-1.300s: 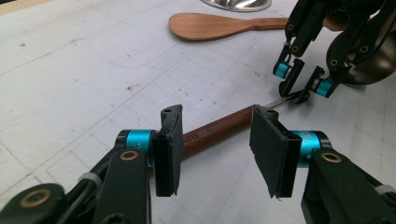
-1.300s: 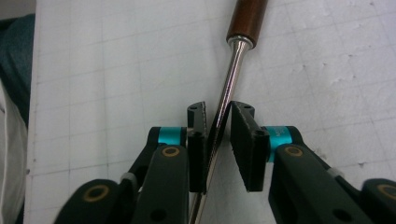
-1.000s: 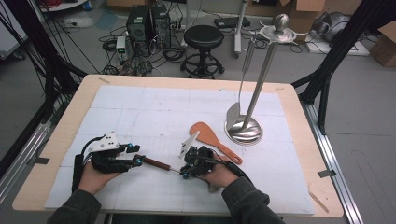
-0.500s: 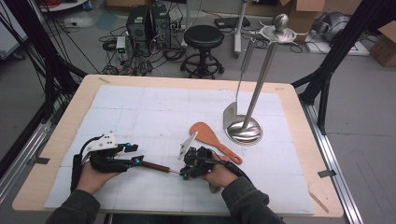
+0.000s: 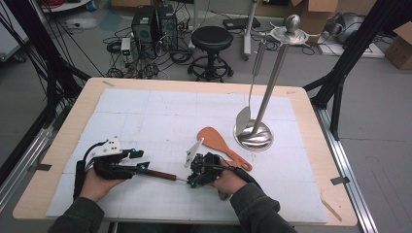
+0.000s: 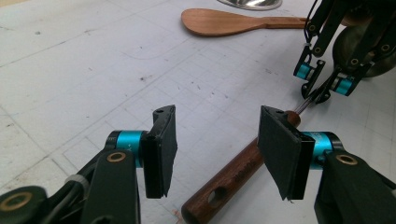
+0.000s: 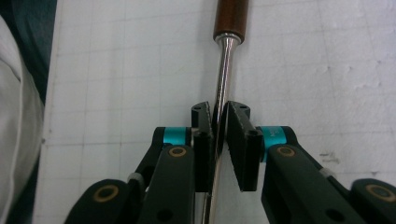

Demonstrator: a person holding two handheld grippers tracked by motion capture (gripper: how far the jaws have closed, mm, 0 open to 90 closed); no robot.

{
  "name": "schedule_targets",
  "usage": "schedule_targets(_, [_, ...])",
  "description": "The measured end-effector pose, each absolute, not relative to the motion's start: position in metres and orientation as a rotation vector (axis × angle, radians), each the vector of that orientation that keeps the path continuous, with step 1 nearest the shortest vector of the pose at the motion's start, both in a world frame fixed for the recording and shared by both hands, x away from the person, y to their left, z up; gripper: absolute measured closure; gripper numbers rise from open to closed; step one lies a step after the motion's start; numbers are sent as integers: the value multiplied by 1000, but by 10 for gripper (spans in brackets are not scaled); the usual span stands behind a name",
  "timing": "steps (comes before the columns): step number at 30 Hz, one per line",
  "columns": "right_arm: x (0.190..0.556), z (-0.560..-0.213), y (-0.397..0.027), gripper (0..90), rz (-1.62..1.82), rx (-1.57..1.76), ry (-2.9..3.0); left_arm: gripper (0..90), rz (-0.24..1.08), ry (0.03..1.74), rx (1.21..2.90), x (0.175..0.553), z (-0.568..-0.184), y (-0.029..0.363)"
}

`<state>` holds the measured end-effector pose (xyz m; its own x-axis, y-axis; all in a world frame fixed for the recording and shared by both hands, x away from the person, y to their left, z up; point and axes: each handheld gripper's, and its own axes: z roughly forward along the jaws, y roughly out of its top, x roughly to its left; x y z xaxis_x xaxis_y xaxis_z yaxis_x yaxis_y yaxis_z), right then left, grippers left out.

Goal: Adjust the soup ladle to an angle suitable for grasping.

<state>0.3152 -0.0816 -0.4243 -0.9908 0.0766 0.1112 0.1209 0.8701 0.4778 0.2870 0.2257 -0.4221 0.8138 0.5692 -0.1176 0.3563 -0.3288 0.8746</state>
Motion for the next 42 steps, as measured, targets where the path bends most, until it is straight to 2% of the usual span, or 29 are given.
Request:
schedule_targets(6, [319, -420, -87, 839, -859, -144, -2904, 464, 244, 693, 1949, 288, -423, 227])
schedule_targets(18, [320, -417, -97, 839, -891, -189, -2920, 418, 216, 691, 1943, 288, -422, 227])
schedule_targets(31, [318, -409, -106, 839, -959, -202, -2931, 380, 111, 687, 1969, 290, -427, 221])
schedule_targets(35, [318, -406, -107, 839, -991, -203, -2940, 400, 84, 675, 1974, 290, -427, 218])
schedule_targets(42, [317, -405, -105, 838, -1029, -193, -2935, 491, 66, 657, 1921, 289, -424, 219])
